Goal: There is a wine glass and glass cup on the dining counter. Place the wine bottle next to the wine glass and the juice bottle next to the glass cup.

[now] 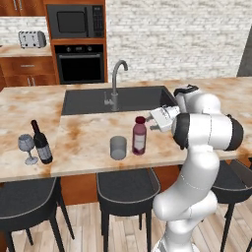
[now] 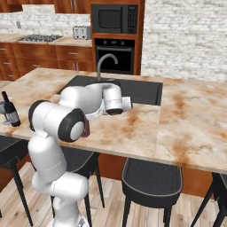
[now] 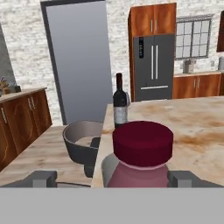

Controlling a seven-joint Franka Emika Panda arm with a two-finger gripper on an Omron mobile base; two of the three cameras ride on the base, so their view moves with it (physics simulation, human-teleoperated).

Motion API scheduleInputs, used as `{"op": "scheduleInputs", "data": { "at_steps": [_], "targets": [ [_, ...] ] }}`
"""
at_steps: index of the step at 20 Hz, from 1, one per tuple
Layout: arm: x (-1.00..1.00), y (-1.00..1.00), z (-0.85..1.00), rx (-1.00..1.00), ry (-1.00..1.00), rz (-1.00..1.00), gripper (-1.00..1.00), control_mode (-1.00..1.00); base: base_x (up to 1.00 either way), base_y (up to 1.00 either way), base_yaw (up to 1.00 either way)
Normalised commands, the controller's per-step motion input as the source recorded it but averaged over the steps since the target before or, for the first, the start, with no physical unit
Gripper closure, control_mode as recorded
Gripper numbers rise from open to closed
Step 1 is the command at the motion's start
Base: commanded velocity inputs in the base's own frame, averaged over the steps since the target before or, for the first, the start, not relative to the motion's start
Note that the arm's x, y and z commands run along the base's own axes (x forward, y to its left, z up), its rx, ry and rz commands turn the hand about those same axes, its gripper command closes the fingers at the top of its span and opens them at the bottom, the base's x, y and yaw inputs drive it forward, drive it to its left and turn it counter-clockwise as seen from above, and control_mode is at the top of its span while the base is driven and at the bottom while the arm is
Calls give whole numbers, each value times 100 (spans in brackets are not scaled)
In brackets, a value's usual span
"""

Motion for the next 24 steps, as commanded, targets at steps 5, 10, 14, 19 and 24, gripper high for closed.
{"op": "scheduleInputs", "data": {
  "at_steps": [5,10,14,19,24],
  "targets": [
    [-9,-8,5,0,-1,-7,-100,-100,0,0,0],
    [-24,-12,16,0,0,-13,-100,-100,0,0,0],
    [-29,-9,17,-3,0,-16,-100,-100,0,0,0],
    [-32,0,29,-8,1,-20,-100,-100,0,0,0],
    [-39,0,38,-9,2,-16,-100,-100,0,0,0]
  ]
}}
